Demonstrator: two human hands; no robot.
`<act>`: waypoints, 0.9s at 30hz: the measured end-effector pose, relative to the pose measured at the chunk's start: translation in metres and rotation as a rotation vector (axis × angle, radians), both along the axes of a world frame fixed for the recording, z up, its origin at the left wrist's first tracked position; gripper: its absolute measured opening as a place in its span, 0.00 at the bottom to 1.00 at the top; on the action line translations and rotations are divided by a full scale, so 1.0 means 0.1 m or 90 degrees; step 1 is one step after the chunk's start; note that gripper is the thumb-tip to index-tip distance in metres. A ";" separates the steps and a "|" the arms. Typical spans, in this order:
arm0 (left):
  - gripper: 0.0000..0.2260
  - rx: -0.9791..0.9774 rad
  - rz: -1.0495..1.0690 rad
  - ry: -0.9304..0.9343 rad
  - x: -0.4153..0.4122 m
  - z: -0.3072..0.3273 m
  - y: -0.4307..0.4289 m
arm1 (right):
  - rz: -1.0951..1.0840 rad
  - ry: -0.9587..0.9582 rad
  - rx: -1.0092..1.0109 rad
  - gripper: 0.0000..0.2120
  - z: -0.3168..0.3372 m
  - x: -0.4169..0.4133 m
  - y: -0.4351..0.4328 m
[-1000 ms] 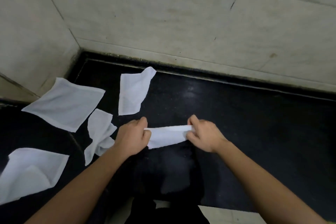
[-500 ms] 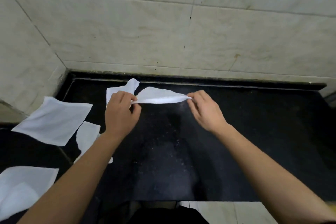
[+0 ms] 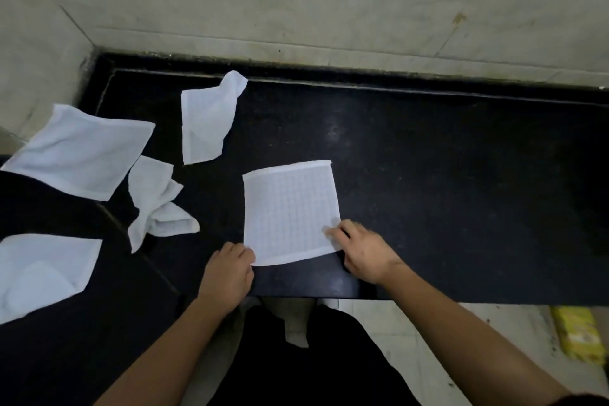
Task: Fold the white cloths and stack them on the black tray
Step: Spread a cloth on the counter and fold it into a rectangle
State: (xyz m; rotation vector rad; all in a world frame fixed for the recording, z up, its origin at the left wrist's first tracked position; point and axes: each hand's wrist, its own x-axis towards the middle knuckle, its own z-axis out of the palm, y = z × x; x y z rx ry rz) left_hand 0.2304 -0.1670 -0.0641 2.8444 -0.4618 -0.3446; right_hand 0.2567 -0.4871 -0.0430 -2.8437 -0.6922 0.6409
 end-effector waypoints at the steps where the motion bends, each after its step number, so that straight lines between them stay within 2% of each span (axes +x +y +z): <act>1: 0.11 0.004 -0.002 0.003 -0.02 0.02 -0.01 | 0.017 -0.001 -0.014 0.33 -0.03 -0.01 -0.01; 3: 0.13 0.012 -0.007 -0.001 -0.03 0.03 -0.02 | 0.053 -0.007 -0.054 0.33 -0.08 0.01 -0.01; 5: 0.14 0.017 -0.007 -0.007 -0.04 0.03 -0.03 | 0.089 -0.053 -0.082 0.24 -0.08 0.05 0.01; 7: 0.15 0.016 -0.009 -0.014 -0.05 0.02 -0.02 | 0.110 -0.098 -0.069 0.18 -0.07 0.07 0.01; 11: 0.16 0.014 -0.015 -0.030 -0.08 0.03 -0.01 | 0.112 -0.103 -0.015 0.06 -0.07 -0.02 -0.06; 16: 0.15 0.011 -0.030 -0.036 -0.10 0.05 0.00 | 0.128 -0.106 -0.044 0.05 -0.11 0.01 -0.06; 19: 0.11 -0.014 -0.017 0.004 -0.08 0.05 0.02 | 0.127 -0.048 -0.064 0.07 -0.04 0.08 0.02; 22: 0.03 -0.081 0.063 0.063 0.01 0.10 0.04 | -0.002 -0.008 -0.003 0.13 0.07 0.15 0.01; 27: 0.03 -0.257 0.307 0.123 0.45 0.24 0.00 | -0.287 0.042 0.168 0.09 0.16 0.50 0.01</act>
